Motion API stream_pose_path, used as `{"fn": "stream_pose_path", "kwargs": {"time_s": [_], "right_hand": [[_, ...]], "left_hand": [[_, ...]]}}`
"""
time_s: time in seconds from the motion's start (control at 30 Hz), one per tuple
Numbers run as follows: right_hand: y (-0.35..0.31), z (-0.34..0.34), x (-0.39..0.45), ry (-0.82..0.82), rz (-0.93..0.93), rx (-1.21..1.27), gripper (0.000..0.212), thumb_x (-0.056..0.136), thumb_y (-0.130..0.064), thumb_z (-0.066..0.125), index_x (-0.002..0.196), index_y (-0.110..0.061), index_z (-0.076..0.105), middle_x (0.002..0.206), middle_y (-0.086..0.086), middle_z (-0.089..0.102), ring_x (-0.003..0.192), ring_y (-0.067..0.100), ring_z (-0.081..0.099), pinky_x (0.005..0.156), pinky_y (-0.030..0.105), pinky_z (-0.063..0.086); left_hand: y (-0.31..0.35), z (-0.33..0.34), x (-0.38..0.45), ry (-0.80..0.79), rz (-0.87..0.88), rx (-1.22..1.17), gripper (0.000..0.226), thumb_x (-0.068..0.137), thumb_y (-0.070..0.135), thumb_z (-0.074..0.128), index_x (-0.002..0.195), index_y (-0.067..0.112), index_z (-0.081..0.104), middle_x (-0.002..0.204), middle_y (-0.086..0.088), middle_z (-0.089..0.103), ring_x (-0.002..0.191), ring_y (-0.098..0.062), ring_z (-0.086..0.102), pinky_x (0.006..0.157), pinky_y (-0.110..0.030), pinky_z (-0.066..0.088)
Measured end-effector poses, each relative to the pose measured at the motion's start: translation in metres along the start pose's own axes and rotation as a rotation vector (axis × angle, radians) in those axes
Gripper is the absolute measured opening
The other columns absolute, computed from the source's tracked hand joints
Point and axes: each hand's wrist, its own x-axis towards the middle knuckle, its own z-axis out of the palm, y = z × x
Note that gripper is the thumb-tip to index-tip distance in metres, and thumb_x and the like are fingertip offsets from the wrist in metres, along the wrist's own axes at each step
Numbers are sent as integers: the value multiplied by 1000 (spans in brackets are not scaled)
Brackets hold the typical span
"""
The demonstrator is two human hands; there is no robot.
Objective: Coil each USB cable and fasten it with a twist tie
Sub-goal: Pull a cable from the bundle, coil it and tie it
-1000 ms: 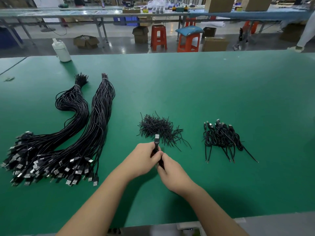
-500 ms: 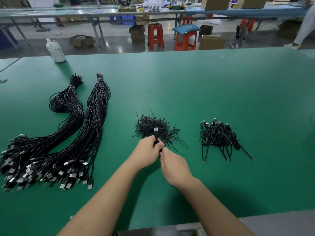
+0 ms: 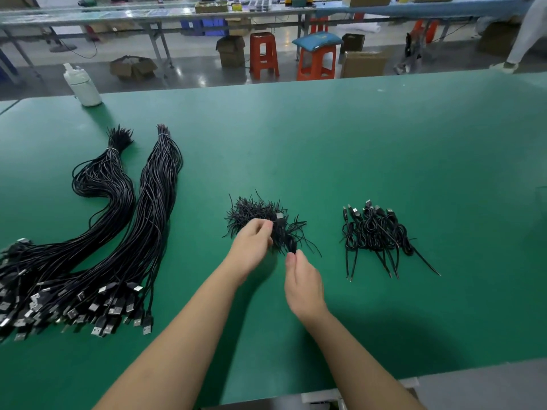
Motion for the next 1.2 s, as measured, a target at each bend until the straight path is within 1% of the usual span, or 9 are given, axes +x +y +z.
{"fn": "stream_pose_path", "kwargs": {"time_s": [0.13, 0.23, 0.33, 0.43, 0.67, 0.8, 0.93, 1.03, 1.2], "right_hand": [[3, -3, 7, -3, 81, 157, 37, 107, -35, 29, 72, -23, 34, 67, -6, 44, 61, 13, 41, 64, 36, 33], [2, -4, 8, -17, 85, 161, 37, 107, -36, 29, 73, -22, 35, 68, -6, 45, 64, 16, 42, 65, 38, 34], [2, -5, 8, -39, 82, 158, 37, 107, -36, 29, 74, -20, 37, 69, -5, 46, 66, 18, 44, 68, 39, 36], [2, -6, 6, -53, 71, 161, 37, 106, -38, 29, 72, -24, 33, 67, -7, 44, 65, 15, 42, 68, 39, 35], [4, -4, 3, -98, 1, 92, 36, 104, -46, 28, 72, -30, 25, 65, -8, 40, 63, 15, 39, 68, 40, 37], [6, -2, 2, -129, -54, -16, 33, 102, -52, 25, 78, -29, 24, 68, -7, 45, 70, 23, 49, 69, 42, 42], [6, -2, 1, -148, -76, -32, 33, 100, -57, 26, 90, -26, 33, 81, -6, 57, 81, 25, 58, 75, 42, 46], [6, -3, 1, -163, -90, -49, 31, 101, -53, 30, 92, -24, 34, 85, -6, 57, 86, 27, 60, 77, 43, 46], [5, -5, 1, -173, -120, -91, 38, 105, -44, 25, 124, -23, 50, 102, 3, 68, 98, 31, 63, 84, 44, 48]], "left_hand": [[-10, 3, 16, 177, 102, 411, 21, 96, 39, 55, 102, 20, 62, 90, 5, 63, 88, -19, 60, 75, -31, 44], [-14, 14, 21, 197, 130, 736, 31, 89, 50, 61, 104, 23, 58, 99, 3, 57, 89, -21, 59, 77, -34, 48], [-15, 21, 23, 223, 110, 833, 19, 91, 40, 59, 98, 23, 60, 102, 2, 60, 89, -24, 61, 72, -33, 46], [-16, 20, 22, 263, 122, 817, 12, 91, 28, 54, 95, 24, 64, 100, -1, 62, 88, -26, 62, 72, -33, 49], [-23, 0, 9, 345, 168, 697, 7, 92, 29, 60, 85, 28, 62, 88, 6, 65, 81, -20, 59, 67, -30, 44], [-32, -7, -6, 262, 171, 476, 6, 90, 27, 66, 86, 25, 70, 86, 7, 68, 82, -17, 61, 74, -30, 49], [-35, -3, -20, 207, 176, 334, 14, 87, 25, 70, 75, 31, 68, 72, 12, 64, 64, 1, 55, 57, -11, 38], [-33, 2, -25, 173, 170, 288, 20, 86, 21, 70, 70, 33, 66, 67, 14, 63, 57, 3, 51, 55, -11, 39], [-31, 4, -29, 112, 193, 232, 22, 88, 20, 69, 68, 30, 68, 58, 20, 58, 51, -1, 44, 50, -15, 34]]}}
